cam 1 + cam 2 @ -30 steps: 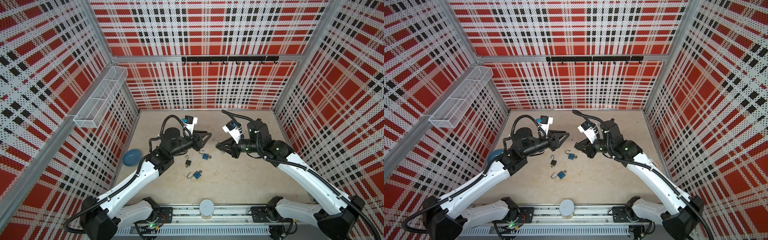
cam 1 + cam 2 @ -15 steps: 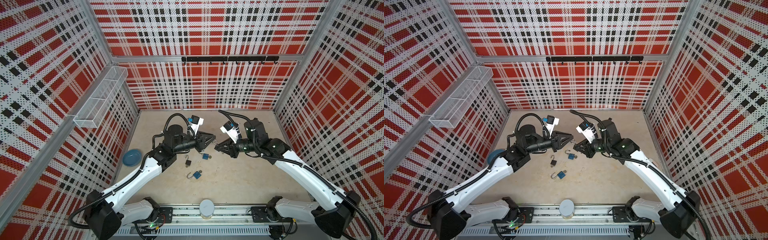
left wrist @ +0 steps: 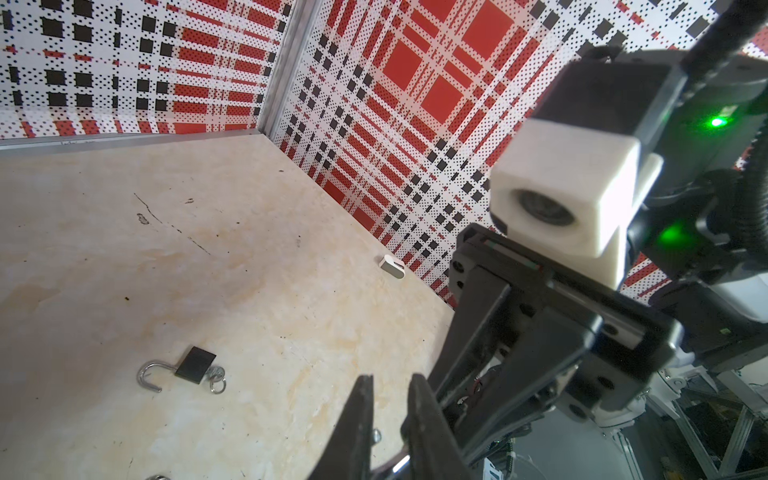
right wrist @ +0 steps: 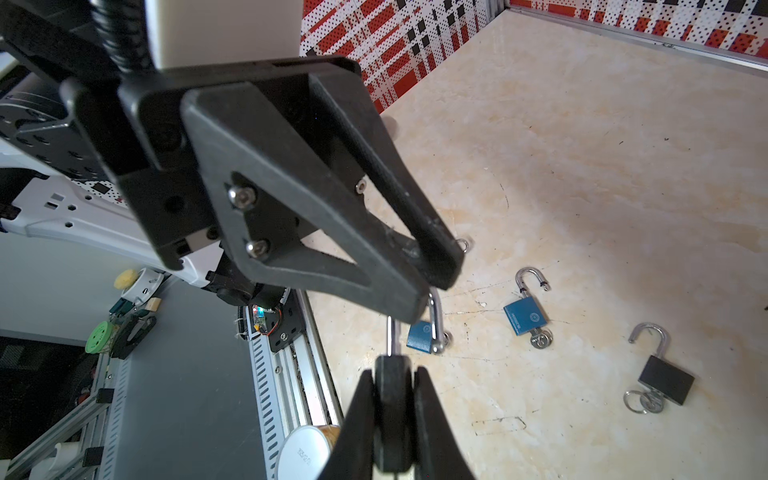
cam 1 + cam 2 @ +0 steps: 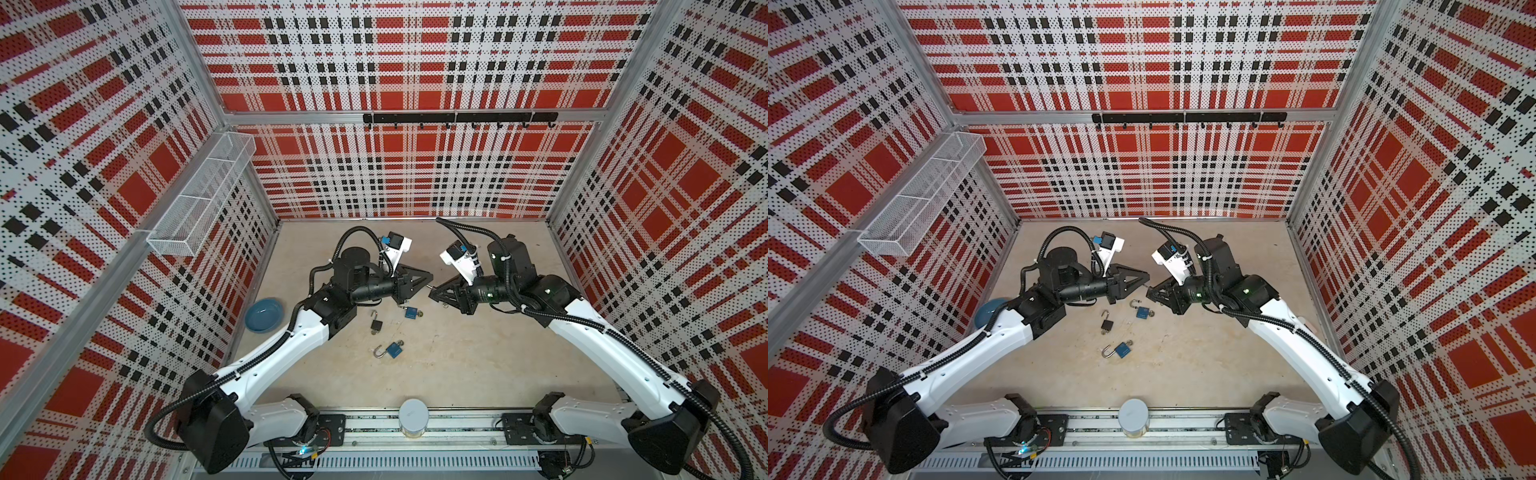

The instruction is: Lock with the key

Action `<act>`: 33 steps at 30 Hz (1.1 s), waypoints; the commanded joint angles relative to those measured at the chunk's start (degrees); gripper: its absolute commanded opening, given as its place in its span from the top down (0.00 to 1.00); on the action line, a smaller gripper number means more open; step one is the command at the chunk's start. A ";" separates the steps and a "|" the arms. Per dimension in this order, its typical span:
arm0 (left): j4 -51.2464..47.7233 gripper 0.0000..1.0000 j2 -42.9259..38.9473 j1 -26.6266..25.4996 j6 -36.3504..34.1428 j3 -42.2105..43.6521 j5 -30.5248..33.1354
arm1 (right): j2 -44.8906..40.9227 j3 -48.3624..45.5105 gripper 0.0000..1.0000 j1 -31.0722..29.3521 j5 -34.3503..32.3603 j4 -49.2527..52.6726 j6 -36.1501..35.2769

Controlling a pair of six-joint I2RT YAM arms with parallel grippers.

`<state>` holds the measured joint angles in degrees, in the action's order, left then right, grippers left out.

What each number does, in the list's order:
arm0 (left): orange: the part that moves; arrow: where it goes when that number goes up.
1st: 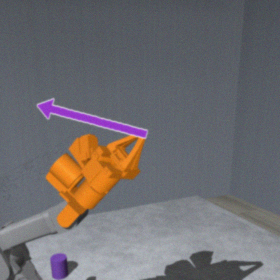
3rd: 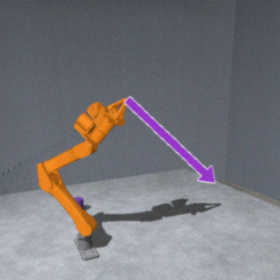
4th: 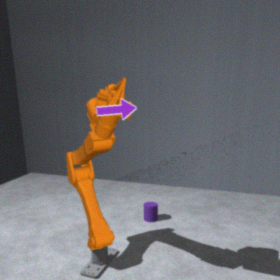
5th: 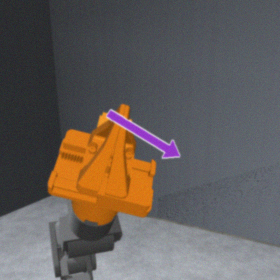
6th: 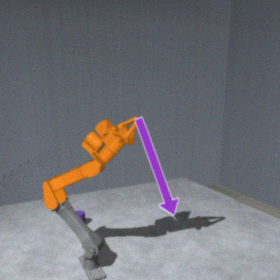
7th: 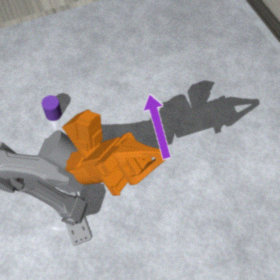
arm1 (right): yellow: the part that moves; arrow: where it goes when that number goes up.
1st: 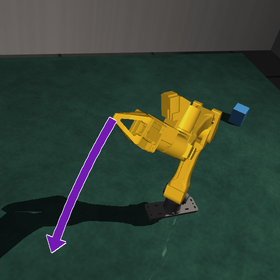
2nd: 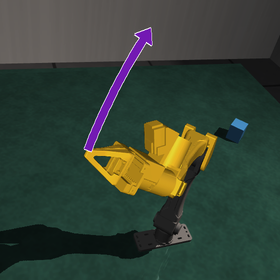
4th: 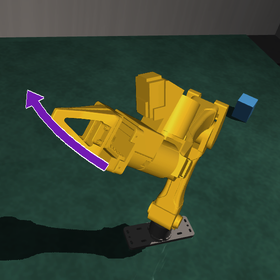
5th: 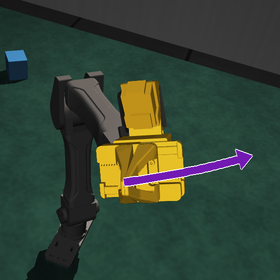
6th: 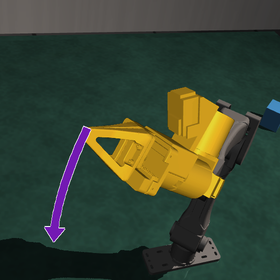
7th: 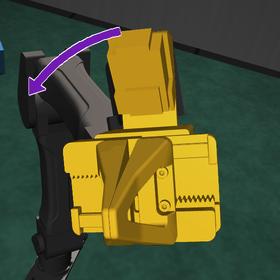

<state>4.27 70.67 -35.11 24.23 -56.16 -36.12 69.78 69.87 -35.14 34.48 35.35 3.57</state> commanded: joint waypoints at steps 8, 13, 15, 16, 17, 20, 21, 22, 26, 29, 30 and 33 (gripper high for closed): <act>0.56 0.80 -0.17 1.17 1.74 -0.22 -3.96 | -0.79 2.51 1.00 -0.06 -0.07 -1.95 -1.69; 0.56 0.76 -1.63 1.54 2.47 1.00 -4.76 | -0.56 2.91 1.00 -0.11 -0.28 -1.53 -1.99; 0.47 0.74 -2.43 1.72 2.64 1.48 -4.90 | -0.43 3.00 1.00 -0.06 -0.16 -1.51 -1.99; 0.47 0.73 -2.85 1.92 2.75 1.71 -4.84 | -0.35 3.00 1.00 -0.03 -0.11 -1.54 -1.98; 0.47 0.71 -3.24 2.07 2.76 1.89 -4.88 | -0.34 3.00 1.00 -0.11 -0.11 -1.60 -1.91; 0.34 0.70 -3.83 2.61 2.98 2.27 -5.20 | -0.36 3.17 1.00 -0.08 0.02 -1.68 -1.88; 0.40 0.70 -3.92 2.70 3.10 2.26 -5.37 | -0.26 3.25 1.00 -0.05 0.08 -1.69 -1.90; 0.36 0.70 -4.01 2.76 3.13 2.23 -5.58 | -0.26 3.26 1.00 -0.10 0.17 -1.69 -1.90; 0.39 0.70 -4.14 2.86 3.49 2.37 -6.37 | -0.08 3.61 1.00 -0.10 -0.02 -1.34 -1.99; 0.39 0.70 -4.14 2.82 3.52 2.81 -6.36 | 0.09 3.76 1.00 -0.04 0.19 -1.34 -1.91; 0.39 0.70 -4.24 2.86 3.52 2.89 -6.18 | 0.09 3.79 1.00 -0.06 0.51 -1.34 -1.86; 0.34 0.65 -4.66 3.22 3.50 3.22 -5.53 | 0.13 3.77 1.00 -0.11 1.12 -1.51 -1.56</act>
<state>4.25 67.46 -32.49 27.22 -53.84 -41.34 69.80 71.59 -35.14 34.30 36.34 2.98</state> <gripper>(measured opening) 0.342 0.150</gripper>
